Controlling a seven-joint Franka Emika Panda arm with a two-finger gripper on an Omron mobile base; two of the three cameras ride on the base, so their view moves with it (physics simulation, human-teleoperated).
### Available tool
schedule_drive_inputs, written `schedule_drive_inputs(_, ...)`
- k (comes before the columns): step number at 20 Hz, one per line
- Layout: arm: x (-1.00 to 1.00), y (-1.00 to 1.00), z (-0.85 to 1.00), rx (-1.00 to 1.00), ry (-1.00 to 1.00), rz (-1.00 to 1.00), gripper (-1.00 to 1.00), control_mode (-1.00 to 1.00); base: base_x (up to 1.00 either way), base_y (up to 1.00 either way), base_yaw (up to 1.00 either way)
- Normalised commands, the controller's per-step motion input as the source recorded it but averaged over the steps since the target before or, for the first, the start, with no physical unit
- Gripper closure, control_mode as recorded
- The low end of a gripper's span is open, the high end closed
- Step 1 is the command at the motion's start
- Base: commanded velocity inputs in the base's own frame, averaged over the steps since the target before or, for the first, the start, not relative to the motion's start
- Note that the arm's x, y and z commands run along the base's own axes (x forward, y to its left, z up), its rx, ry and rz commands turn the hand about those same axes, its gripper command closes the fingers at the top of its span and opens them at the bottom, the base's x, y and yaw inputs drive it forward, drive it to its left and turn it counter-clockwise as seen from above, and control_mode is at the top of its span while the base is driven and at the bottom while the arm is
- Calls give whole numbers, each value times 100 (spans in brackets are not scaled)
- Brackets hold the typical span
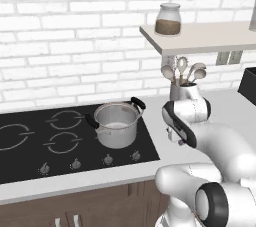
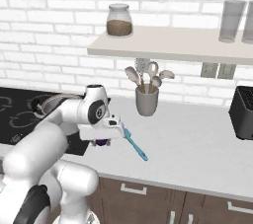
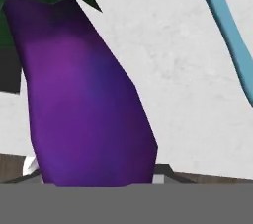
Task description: Put the eggplant and sweet potato in the pot. Retrieve the spatula and lightly stir the vegetables in the pot.
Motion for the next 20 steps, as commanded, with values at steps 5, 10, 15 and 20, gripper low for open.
schedule_drive_inputs(5,-62,14,100,-30,0,25,100,-100,0,0,0)
schedule_drive_inputs(10,-14,3,100,-17,9,28,100,-100,0,0,0)
schedule_drive_inputs(15,30,26,100,-7,26,33,100,-100,0,0,0)
schedule_drive_inputs(20,43,82,100,-8,31,27,100,-100,0,0,0)
